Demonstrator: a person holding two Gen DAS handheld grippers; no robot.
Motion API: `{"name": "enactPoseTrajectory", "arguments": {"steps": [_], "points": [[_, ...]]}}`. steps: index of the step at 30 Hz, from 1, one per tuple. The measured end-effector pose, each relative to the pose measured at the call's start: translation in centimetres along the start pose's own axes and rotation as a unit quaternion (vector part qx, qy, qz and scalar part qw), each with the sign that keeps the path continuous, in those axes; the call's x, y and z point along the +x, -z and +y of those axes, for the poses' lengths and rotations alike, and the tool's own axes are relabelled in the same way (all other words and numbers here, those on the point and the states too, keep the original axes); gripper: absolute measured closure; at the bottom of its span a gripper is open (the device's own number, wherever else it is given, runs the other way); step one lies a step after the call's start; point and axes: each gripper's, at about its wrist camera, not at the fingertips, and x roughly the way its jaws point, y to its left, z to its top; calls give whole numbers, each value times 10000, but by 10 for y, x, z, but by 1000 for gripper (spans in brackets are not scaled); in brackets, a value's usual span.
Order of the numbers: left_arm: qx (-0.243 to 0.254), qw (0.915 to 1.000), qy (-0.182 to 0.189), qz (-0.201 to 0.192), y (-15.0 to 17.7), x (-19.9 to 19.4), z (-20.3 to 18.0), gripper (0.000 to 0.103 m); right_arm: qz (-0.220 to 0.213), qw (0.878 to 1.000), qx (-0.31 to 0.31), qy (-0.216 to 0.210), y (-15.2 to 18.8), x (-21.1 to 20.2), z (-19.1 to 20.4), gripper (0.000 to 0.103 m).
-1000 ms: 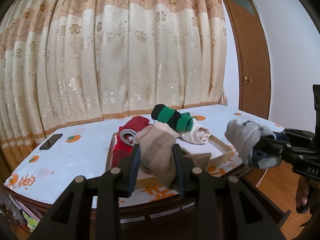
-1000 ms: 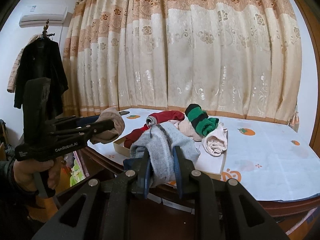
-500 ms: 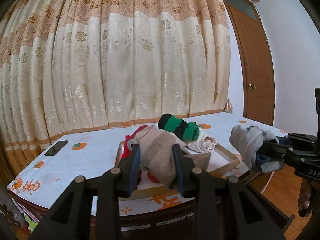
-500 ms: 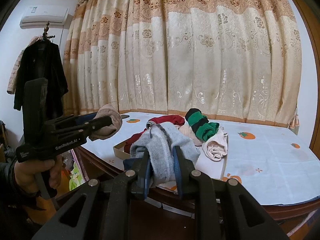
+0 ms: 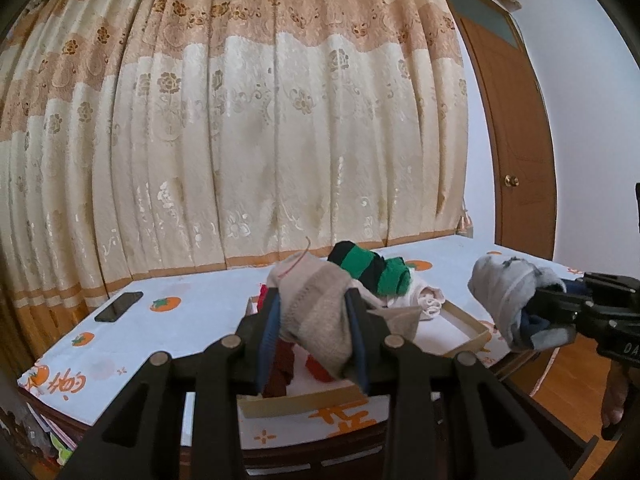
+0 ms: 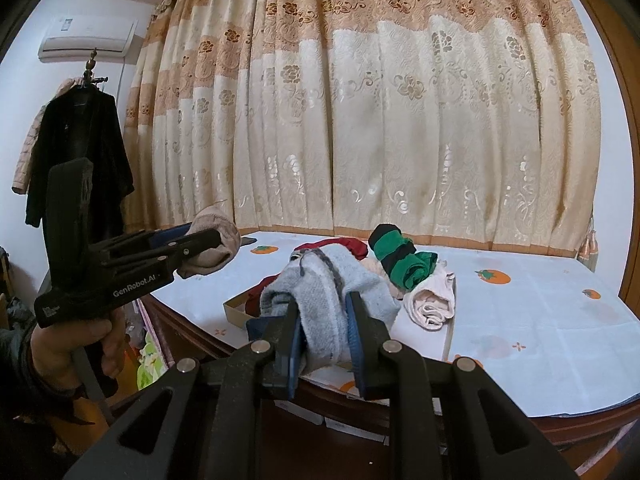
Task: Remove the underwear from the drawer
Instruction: 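Lift both held garments out of the drawer and carry them over the tray, then lower both garments onto the pile in the tray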
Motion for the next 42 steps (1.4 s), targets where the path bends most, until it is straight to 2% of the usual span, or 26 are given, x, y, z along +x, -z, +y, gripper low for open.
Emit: {"name": "enactPoseTrajectory", "arguments": {"steps": [18, 27, 42], "points": [[-52, 9997, 121, 212, -10, 53, -3, 72, 88, 9997, 222, 68, -19, 43, -21, 80], [-24, 9994, 185, 291, -12, 66, -8, 72, 108, 9995, 271, 96, -22, 54, -30, 80], [90, 9964, 306, 784, -16, 100, -14, 72, 282, 9990, 298, 175, -32, 74, -43, 80]]}}
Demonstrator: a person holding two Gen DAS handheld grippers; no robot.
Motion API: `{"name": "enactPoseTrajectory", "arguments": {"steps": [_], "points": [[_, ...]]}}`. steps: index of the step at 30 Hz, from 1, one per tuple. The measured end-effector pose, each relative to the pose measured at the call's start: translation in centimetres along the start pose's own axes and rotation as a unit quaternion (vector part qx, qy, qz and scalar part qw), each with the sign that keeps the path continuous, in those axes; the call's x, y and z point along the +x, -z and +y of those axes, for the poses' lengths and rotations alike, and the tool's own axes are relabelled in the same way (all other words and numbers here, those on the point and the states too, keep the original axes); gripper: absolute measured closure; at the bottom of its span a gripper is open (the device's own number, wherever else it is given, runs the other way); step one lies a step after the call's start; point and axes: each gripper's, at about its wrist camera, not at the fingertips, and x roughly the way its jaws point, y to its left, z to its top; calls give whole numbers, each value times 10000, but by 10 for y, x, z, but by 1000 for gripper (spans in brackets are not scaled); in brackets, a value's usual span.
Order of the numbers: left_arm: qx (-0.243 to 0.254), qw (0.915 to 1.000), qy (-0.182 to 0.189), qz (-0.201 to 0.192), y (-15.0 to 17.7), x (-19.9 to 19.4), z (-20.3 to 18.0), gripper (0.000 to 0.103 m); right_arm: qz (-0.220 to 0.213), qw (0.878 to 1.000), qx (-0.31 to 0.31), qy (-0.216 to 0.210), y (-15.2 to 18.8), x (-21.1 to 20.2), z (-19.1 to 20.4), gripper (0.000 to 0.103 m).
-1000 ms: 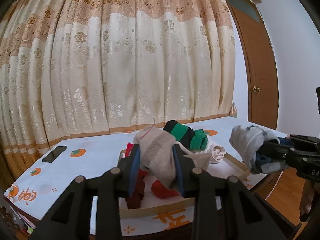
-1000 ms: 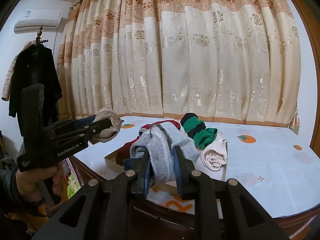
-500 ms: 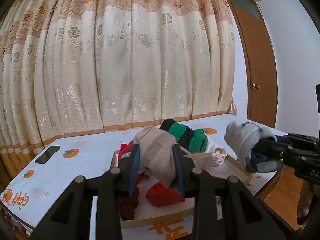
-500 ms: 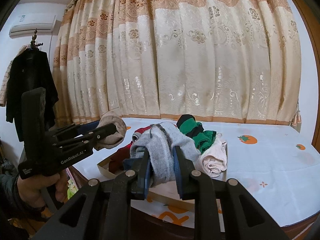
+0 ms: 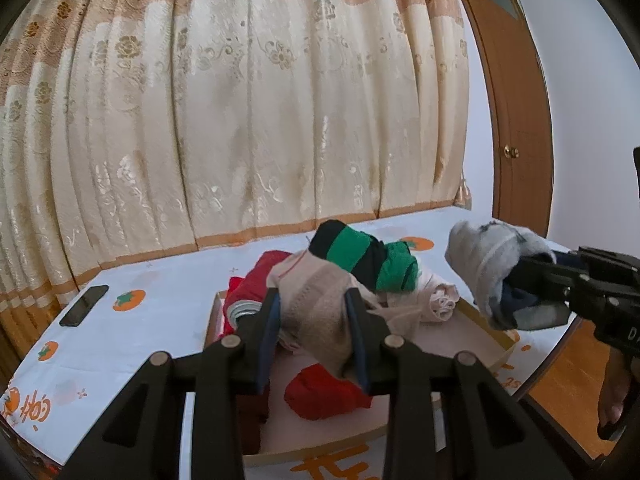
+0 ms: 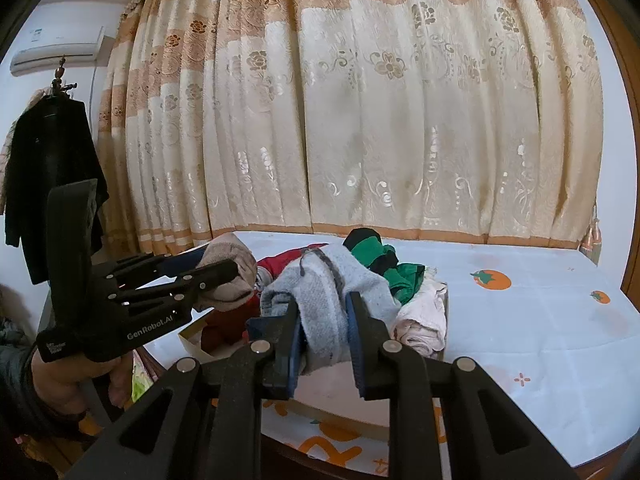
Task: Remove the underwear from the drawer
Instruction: 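Lower both garments onto the pile in the tray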
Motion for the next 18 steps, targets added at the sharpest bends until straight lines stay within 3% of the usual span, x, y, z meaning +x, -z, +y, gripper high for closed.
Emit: {"name": "enactPoseTrajectory", "arguments": {"steps": [18], "points": [[65, 9981, 121, 594, -7, 40, -3, 72, 388, 9991, 135, 60, -5, 35, -16, 80]]}}
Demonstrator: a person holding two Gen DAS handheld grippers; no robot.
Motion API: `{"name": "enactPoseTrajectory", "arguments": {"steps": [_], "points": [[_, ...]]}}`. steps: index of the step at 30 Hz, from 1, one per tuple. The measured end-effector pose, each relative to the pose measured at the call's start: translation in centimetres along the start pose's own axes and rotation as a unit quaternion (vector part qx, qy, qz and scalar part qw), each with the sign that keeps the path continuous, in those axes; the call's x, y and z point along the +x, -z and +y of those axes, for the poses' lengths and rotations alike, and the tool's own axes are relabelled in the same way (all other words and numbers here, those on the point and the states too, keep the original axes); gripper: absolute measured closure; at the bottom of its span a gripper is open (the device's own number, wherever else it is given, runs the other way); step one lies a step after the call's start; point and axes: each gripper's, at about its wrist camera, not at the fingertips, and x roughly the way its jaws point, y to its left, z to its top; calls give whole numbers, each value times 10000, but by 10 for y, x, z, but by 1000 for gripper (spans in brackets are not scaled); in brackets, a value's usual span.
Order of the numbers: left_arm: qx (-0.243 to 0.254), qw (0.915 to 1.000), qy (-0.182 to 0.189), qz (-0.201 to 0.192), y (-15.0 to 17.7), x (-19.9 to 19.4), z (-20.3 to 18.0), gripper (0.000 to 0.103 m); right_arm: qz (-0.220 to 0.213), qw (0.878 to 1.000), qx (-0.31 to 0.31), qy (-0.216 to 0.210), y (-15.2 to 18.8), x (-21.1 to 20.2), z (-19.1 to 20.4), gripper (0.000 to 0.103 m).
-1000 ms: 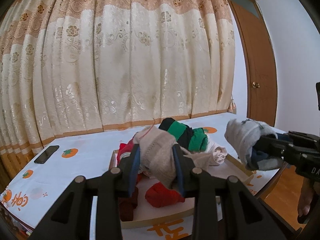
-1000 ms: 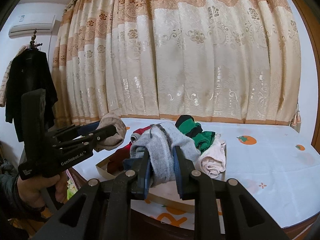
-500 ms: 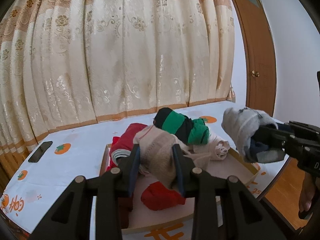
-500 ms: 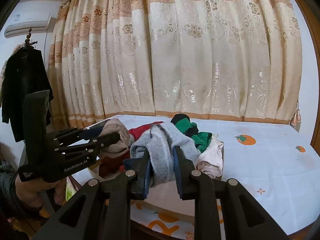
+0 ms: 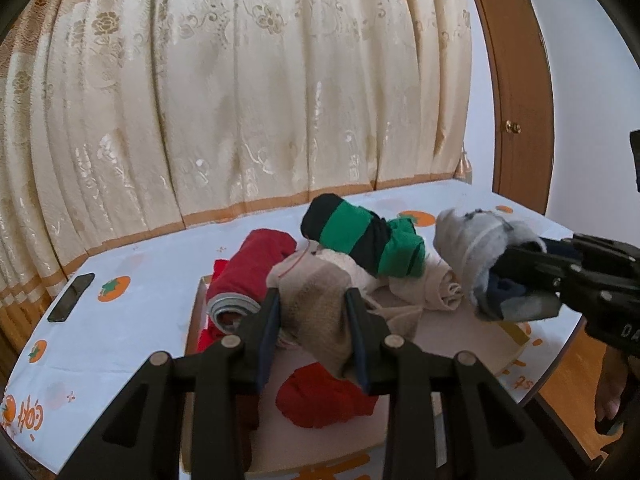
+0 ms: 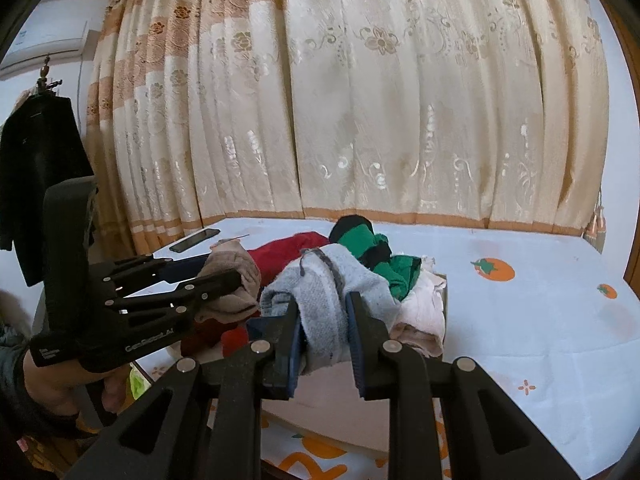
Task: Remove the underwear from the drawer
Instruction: 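Lower both garments onto the pile in the tray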
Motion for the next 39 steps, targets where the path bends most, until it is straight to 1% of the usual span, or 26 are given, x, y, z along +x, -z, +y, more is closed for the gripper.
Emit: {"name": "enactPoseTrajectory", "arguments": {"steps": [3, 9, 11, 14, 19, 25, 30, 39], "points": [[8, 9999, 73, 154, -2, 8, -1, 72, 122, 9999, 72, -10, 0, 7, -4, 80], [53, 9993, 219, 299, -6, 15, -6, 72, 318, 9994, 109, -7, 1, 16, -9, 80], [32, 9983, 362, 448, -7, 19, -9, 72, 391, 9992, 109, 12, 3, 18, -11, 80], [114, 9968, 450, 653, -7, 26, -16, 72, 500, 9986, 161, 46, 3, 23, -15, 80], [278, 9935, 527, 970, -8, 39, -23, 72, 698, 9974, 181, 81, 4, 29, -20, 80], [294, 9893, 615, 1288, -8, 56, -22, 72, 951, 9952, 214, 76, 5, 41, -24, 80], [373, 9838, 795, 1560, -5, 66, -26, 72, 1081, 9940, 156, 108, 4, 48, -25, 80], [546, 9807, 771, 1711, -1, 79, -34, 72, 1299, 9912, 160, 195, 15, 57, -33, 80]]}}
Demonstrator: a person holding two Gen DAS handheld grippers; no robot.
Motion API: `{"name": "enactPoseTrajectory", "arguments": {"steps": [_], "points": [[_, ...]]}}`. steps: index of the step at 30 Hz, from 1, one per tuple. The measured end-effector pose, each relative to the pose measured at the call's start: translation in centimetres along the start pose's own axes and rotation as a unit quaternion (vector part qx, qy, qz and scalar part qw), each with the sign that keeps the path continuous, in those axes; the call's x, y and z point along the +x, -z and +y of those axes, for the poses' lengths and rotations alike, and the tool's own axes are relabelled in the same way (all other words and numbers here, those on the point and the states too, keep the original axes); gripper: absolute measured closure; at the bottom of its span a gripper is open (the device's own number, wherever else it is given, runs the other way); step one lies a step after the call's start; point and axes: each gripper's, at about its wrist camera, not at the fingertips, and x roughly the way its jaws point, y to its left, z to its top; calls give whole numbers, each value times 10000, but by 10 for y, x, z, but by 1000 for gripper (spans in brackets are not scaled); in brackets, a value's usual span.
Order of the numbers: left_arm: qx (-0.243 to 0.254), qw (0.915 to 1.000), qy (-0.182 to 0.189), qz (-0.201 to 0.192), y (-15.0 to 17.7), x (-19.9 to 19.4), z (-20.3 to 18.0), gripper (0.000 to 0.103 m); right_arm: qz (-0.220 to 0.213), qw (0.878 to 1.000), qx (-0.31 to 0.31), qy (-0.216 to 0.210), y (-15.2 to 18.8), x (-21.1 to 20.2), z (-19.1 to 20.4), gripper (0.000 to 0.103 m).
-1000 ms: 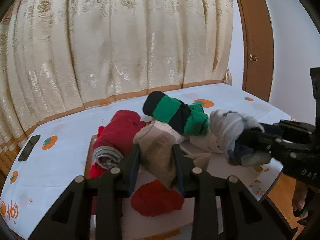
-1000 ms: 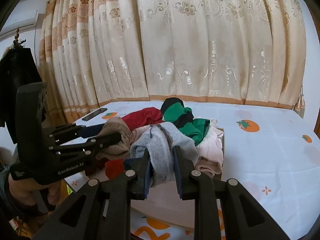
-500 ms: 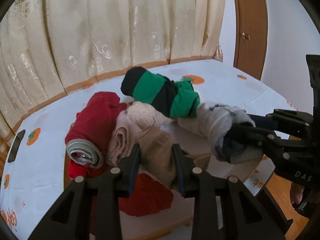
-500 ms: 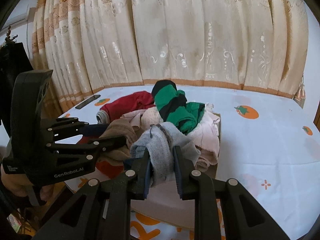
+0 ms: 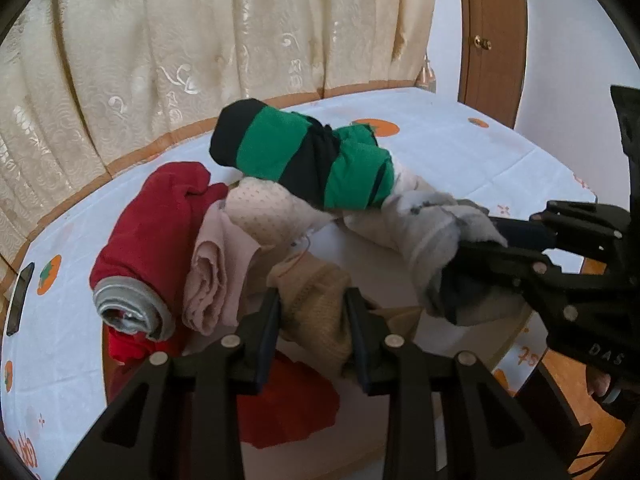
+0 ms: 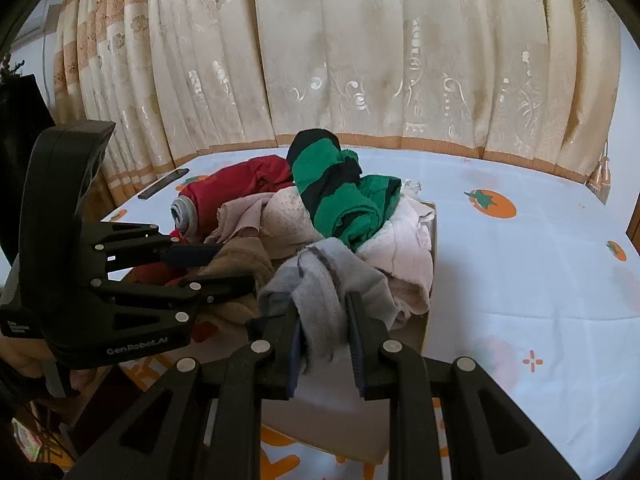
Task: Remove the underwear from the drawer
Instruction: 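Lower both garments onto the pile in the tray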
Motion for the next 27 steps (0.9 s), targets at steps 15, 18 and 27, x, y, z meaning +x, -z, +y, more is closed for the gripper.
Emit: {"name": "enactPoseTrajectory", "arguments": {"steps": [15, 18, 27], "points": [[63, 9999, 7, 126, 8, 9, 4, 69, 190, 9996, -197, -48, 3, 14, 4, 80], [39, 9999, 5, 118, 9, 10, 5, 68, 219, 9993, -289, 5, 5, 17, 6, 80], [131, 9999, -82, 30, 13, 9, 0, 66, 387, 9982, -444, 65, 11, 16, 8, 80]]}}
